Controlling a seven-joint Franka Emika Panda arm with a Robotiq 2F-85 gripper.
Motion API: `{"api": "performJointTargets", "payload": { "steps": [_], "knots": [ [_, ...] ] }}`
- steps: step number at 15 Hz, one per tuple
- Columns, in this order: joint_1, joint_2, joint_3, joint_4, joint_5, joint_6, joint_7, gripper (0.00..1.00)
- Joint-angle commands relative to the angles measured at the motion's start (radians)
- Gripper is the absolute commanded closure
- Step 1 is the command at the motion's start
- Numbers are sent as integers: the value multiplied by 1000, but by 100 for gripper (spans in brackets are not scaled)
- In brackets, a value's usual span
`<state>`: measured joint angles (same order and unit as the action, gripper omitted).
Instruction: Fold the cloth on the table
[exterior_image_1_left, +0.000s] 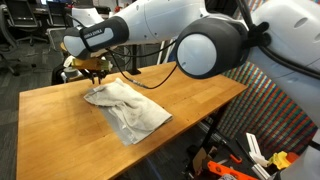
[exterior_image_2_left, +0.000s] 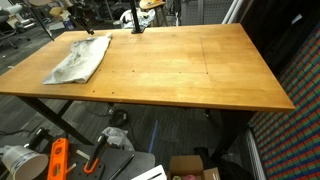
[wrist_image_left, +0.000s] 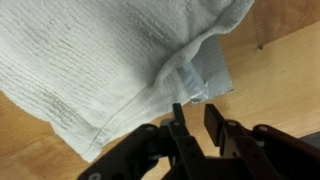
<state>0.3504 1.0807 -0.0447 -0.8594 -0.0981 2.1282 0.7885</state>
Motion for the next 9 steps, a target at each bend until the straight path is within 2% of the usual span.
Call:
{"api": "performJointTargets", "payload": {
  "steps": [1,5,6,9],
  "knots": [
    [2,60,-48,113,-21,-51,37,37],
    [-27,83,-64,159,-14,-109,34,6],
    [-35,82,-66,159,-7,-116,29,1],
    [-59,101,-62,196,-7,-160,32,0]
  ]
}}
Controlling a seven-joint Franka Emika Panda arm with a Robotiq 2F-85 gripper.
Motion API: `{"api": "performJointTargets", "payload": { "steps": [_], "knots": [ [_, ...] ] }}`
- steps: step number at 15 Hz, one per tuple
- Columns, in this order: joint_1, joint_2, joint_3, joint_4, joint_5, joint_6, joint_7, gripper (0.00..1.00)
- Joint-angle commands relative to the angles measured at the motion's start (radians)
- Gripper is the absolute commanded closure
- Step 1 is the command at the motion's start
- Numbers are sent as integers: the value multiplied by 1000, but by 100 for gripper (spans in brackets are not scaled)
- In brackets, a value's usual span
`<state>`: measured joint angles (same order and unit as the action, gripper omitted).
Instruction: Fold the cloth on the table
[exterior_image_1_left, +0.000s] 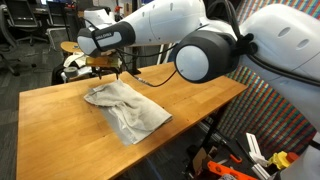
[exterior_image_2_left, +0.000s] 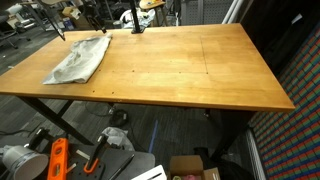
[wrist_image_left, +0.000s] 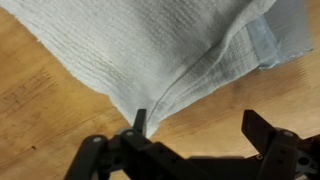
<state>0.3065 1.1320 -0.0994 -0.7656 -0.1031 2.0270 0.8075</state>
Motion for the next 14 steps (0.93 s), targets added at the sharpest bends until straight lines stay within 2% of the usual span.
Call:
{"api": "performJointTargets", "payload": {
  "steps": [1,6,14],
  "knots": [
    [-21,48,-11,97,1,-66,12,0],
    [-44,57,-4,108,0,-174,-11,0],
    [-62,73,-5,105,-1,-187,-11,0]
  ]
}}
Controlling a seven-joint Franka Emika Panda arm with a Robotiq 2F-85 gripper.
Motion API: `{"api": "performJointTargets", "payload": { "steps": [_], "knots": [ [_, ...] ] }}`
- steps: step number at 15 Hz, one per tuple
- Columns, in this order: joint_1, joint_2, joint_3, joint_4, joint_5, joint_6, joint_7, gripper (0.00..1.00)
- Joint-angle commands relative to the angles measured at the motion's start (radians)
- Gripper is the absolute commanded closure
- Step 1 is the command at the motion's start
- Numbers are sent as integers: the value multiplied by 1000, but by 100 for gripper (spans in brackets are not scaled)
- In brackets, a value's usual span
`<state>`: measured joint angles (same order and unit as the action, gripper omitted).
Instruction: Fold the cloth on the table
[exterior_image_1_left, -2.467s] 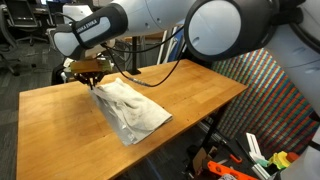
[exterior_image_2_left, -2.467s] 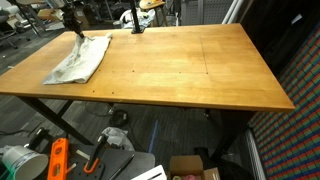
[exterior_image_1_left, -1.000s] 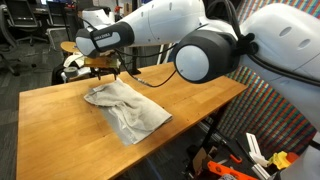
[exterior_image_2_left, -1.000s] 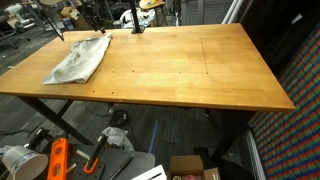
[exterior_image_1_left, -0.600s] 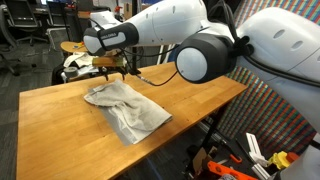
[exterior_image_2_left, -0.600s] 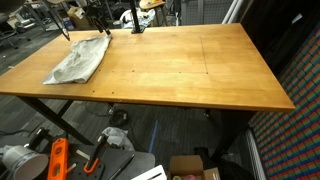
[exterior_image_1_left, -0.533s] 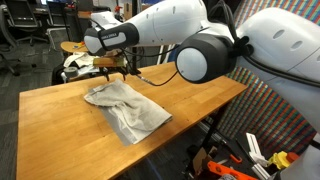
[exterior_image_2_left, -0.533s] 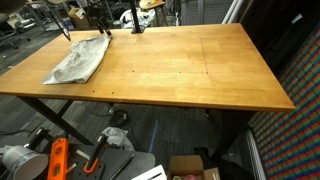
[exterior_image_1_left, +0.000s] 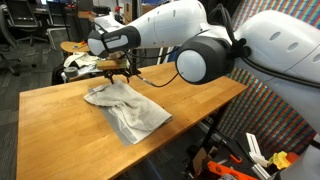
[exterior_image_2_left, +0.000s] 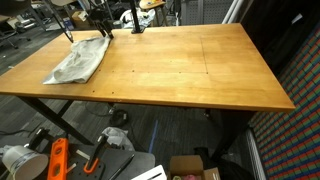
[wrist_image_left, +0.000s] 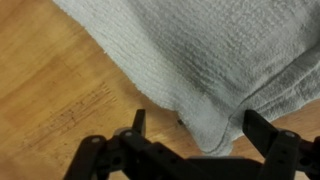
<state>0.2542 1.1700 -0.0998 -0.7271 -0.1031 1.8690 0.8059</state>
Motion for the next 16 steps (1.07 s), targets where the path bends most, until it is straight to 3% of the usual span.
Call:
{"api": "performJointTargets", "payload": {
  "steps": [1,16],
  "knots": [
    [-14,37,-5,66,-1,-30,-9,0],
    [-68,29,-3,87,2,-87,-3,0]
  ]
}}
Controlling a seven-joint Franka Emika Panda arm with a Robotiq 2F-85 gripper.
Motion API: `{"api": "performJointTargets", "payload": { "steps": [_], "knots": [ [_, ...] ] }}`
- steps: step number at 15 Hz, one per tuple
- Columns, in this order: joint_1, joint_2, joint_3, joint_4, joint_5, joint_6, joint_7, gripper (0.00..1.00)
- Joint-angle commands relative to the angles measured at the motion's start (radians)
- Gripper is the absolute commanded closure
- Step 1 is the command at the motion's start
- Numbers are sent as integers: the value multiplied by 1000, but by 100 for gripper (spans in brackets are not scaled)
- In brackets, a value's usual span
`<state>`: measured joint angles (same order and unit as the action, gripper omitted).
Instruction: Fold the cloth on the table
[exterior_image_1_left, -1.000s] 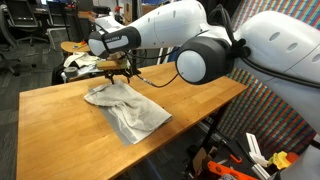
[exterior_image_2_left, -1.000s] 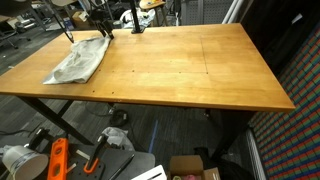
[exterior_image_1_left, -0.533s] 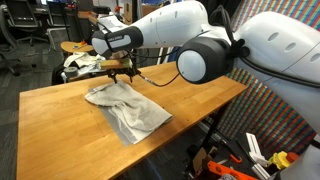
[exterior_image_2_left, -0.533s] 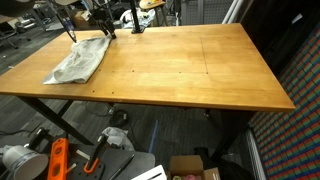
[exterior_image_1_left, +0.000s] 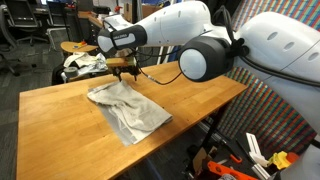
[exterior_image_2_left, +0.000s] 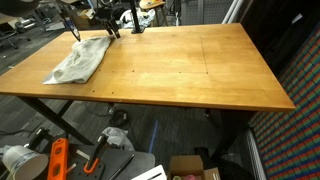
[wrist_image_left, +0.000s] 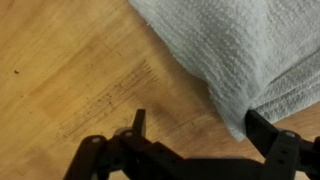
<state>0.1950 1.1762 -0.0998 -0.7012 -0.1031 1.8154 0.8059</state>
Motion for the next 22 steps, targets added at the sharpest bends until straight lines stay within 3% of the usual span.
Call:
{"api": "performJointTargets", "payload": {
  "steps": [1,13,20,21,22],
  "knots": [
    [-12,23,-3,62,2,-33,-3,0],
    [-54,29,8,69,11,-45,-16,0],
    [-124,-81,151,-41,110,-115,-318,0],
    [-97,-19,113,10,78,-81,-232,0],
    [-105,-29,127,8,85,-95,-262,0]
  ]
}}
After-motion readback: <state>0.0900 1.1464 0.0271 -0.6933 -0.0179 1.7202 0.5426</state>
